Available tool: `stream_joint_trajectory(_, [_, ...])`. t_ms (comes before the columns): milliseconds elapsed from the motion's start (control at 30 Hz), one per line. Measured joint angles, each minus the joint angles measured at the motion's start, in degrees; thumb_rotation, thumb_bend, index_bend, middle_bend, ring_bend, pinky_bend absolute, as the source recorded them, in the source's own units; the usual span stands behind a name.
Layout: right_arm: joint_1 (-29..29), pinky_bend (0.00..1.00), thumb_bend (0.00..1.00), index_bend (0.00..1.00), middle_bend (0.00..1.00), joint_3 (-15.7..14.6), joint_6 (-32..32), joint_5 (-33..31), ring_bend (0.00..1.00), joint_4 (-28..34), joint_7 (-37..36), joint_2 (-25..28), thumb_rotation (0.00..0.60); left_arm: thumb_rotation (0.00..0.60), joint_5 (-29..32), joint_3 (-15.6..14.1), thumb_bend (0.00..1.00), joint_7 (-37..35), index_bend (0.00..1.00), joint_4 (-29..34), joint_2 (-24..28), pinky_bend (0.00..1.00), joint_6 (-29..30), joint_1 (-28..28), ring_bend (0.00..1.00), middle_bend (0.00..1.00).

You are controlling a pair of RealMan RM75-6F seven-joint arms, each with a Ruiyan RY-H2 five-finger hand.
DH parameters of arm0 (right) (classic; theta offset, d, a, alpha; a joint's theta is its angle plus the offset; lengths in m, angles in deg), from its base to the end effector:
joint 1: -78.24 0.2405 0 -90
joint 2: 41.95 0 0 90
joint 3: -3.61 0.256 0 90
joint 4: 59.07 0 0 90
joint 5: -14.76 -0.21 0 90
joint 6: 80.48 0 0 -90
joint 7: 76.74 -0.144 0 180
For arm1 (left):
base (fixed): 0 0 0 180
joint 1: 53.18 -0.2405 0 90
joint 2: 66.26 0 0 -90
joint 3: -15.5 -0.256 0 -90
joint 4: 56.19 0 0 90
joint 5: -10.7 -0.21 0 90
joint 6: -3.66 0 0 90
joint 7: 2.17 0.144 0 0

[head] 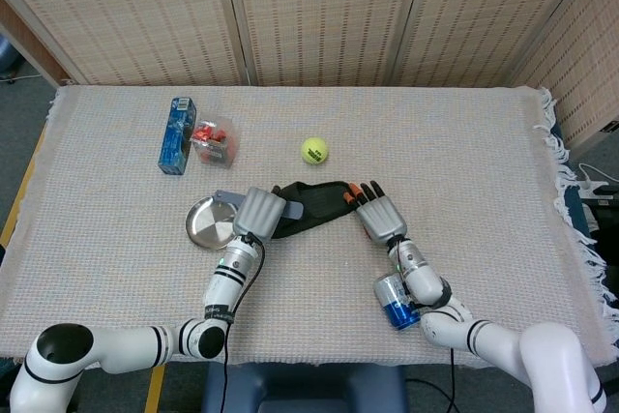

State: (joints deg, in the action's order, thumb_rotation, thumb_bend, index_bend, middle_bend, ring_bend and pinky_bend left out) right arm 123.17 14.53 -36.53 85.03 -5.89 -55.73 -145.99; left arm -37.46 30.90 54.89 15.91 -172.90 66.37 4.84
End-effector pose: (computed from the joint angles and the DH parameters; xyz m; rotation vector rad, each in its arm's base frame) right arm -0.1915 -0.3833 -0.0764 1.9609 -0.7337 0.6369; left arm -0.0522 0.3757 -0.0745 -1.8468 -0.4510 -0.6969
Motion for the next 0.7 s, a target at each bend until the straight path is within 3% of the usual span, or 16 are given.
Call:
stream_joint_trajectory(333, [0.0, 0.00, 0.86, 0.14, 0.00, -0.6, 0.2, -0.3, 0.00, 1.4, -0.2, 1.2, 0.600, 0.600, -1.9, -2.1, 0.42, 2.0, 0.49, -4.7, -1.2, 0.94, 1.6, -0.1, 0.68, 0.57])
stream_joint_trajectory(700, [0.1, 0.00, 0.86, 0.14, 0.00, -1.1, 0.3, -1.0, 0.00, 2.0, -0.3, 1.7, 0.600, 0.600, -3.0, -1.7, 0.42, 1.2, 0.49, -3.3, -2.0, 0.94, 1.5, 0.1, 0.68, 0.56])
